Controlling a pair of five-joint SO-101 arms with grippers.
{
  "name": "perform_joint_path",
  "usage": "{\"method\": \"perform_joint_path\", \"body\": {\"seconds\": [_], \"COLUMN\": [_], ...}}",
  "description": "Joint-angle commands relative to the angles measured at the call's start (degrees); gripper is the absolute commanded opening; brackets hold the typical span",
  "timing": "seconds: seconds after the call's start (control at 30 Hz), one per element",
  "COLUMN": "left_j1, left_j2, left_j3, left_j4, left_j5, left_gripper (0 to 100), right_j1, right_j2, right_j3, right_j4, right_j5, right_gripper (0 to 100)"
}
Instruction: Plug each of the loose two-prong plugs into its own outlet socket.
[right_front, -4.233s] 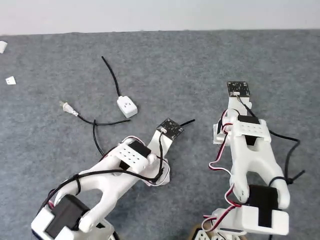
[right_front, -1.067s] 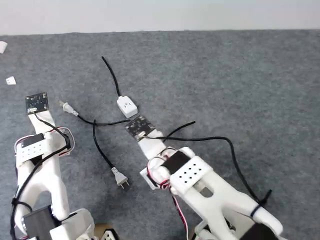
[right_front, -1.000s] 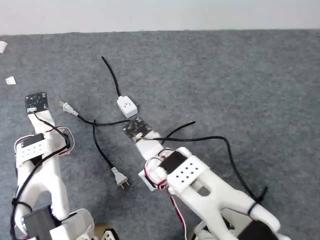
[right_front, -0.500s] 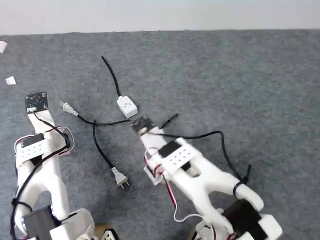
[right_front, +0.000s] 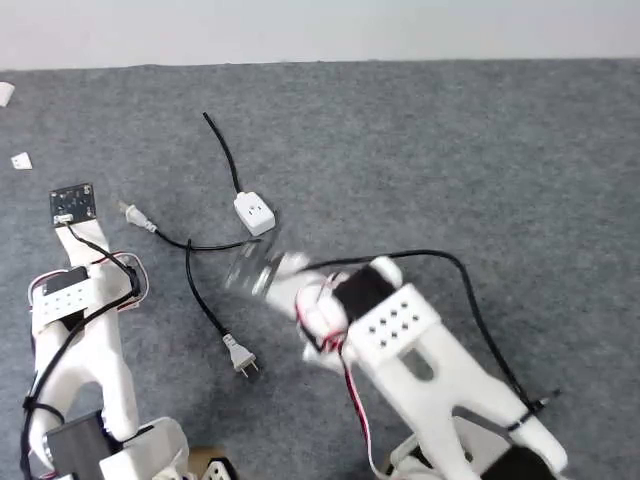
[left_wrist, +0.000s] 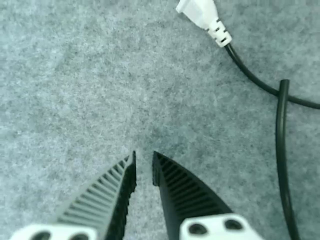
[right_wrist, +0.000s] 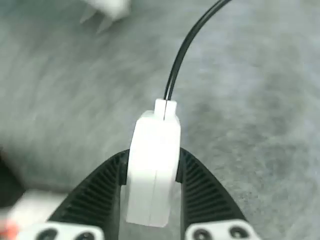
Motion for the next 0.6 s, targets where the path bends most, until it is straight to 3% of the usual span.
{"method": "perform_joint_path", "body": {"seconds": [0.0,0.1,0.23,0.43,0.57], "left_j1": [0.4,0.4,0.4,0.4,0.4], "left_j2": [0.1,0.1,0.1,0.1,0.1], "left_j3": [-2.5,-2.5,-2.2,-2.2,-2.2], "left_j4": [-1.2,-1.2,-1.3,-1.3,-1.3], "left_j5": [-0.3,-0.3,-0.3,-0.3,-0.4], "left_gripper": [5,5,5,5,5], "right_j1": [-8.4,-10.1,-3.4,10.2,13.8], "right_j2": [-1.8,0.0,4.6,18.6,27.3], "right_j3": [-2.2,-0.7,2.0,-1.7,-13.5], "right_j4": [9.3,10.8,4.4,-3.6,-3.6], "right_j5": [13.2,21.6,27.5,27.6,19.8], "right_gripper": [0.9,0.9,2.4,28.4,25.1]}}
